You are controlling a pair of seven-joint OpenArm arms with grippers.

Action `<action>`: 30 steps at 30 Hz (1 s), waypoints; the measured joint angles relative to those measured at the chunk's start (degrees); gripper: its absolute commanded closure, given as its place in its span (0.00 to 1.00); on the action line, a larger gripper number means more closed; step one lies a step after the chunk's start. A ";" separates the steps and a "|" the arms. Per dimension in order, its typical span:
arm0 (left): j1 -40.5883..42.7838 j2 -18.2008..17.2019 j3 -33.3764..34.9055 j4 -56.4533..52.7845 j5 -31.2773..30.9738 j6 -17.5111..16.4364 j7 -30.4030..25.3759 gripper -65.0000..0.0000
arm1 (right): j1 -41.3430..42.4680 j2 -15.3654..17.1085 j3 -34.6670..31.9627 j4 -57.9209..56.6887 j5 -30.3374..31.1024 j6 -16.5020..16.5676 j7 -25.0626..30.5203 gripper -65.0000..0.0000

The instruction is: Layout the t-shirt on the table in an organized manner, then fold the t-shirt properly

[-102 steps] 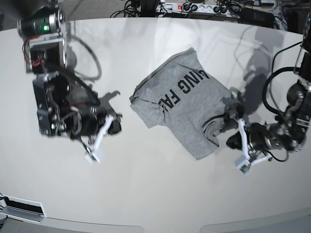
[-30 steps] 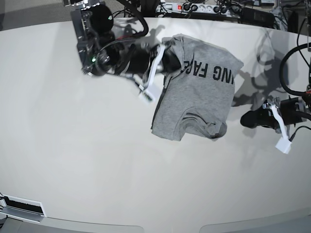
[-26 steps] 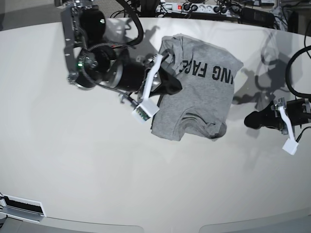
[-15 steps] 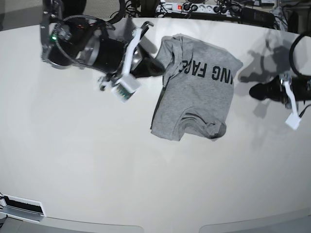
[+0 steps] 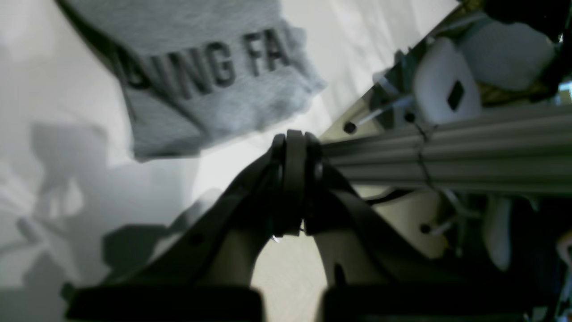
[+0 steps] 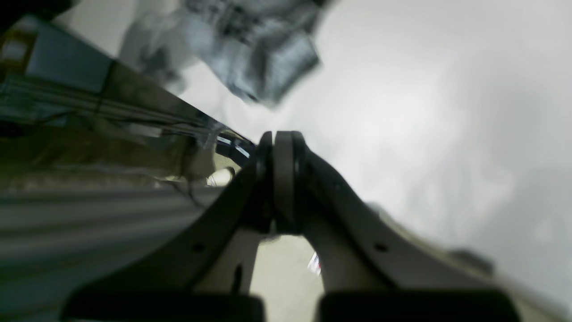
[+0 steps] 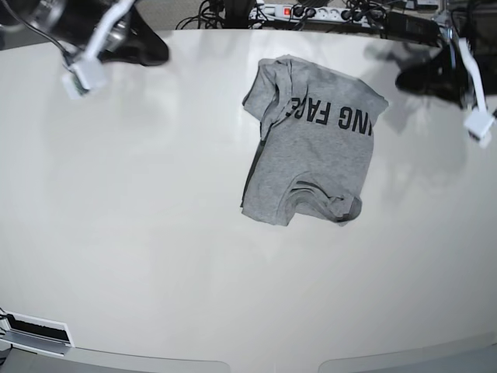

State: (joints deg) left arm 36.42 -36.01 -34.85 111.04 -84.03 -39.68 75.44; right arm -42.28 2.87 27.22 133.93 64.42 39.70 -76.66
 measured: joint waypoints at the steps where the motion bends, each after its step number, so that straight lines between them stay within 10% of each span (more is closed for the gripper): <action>1: 2.43 0.96 -1.16 1.64 0.04 0.07 1.18 1.00 | -1.97 0.02 2.12 0.00 1.77 -0.02 -0.57 1.00; 17: 31.67 12.94 -2.89 4.70 8.72 -0.02 -0.76 1.00 | -25.20 4.57 11.58 -5.01 9.46 0.02 -3.32 1.00; 30: 16.37 12.87 19.32 -19.19 29.46 1.75 -15.78 1.00 | -4.92 14.86 -8.41 -52.13 -18.64 0.00 17.84 1.00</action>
State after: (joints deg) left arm 52.80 -23.14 -15.53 91.85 -54.57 -37.93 59.66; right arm -47.20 17.74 18.81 81.80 45.78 39.70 -58.83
